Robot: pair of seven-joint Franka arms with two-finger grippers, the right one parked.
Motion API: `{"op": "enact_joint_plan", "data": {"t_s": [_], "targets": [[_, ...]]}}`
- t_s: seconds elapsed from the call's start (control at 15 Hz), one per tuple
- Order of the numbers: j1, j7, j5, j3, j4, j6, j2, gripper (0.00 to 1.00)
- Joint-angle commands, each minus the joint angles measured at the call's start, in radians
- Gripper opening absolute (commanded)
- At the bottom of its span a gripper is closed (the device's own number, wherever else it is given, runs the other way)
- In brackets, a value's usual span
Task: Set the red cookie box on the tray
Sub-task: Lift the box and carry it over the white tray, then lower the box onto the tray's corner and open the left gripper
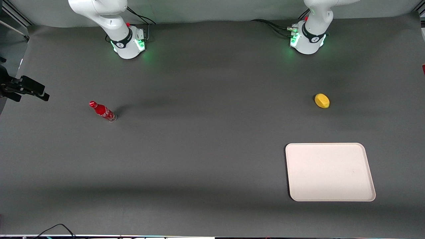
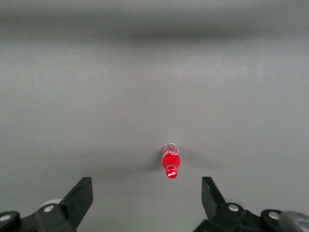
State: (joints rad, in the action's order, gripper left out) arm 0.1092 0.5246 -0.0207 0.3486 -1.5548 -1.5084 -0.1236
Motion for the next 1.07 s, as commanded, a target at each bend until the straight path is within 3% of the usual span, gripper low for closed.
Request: {"op": "enact_joint_plan", "data": {"t_s": [0.0, 0.2, 0.47, 0.67, 1.0], "targets": [[0.003, -0.144, 0.001, -0.132, 0.093, 0.019, -0.103, 0.00], [0.001, -0.253, -0.007, -0.218, 0.205, -0.053, -0.275, 0.00], [0.006, -0.265, 0.004, -0.226, 0.239, -0.335, -0.497, 0.00], [0.015, -0.255, 0.011, -0.227, 0.350, -0.435, -0.677, 0.00], [0.009, -0.264, 0.073, -0.232, 0.332, -0.513, -0.726, 0.00]]}}
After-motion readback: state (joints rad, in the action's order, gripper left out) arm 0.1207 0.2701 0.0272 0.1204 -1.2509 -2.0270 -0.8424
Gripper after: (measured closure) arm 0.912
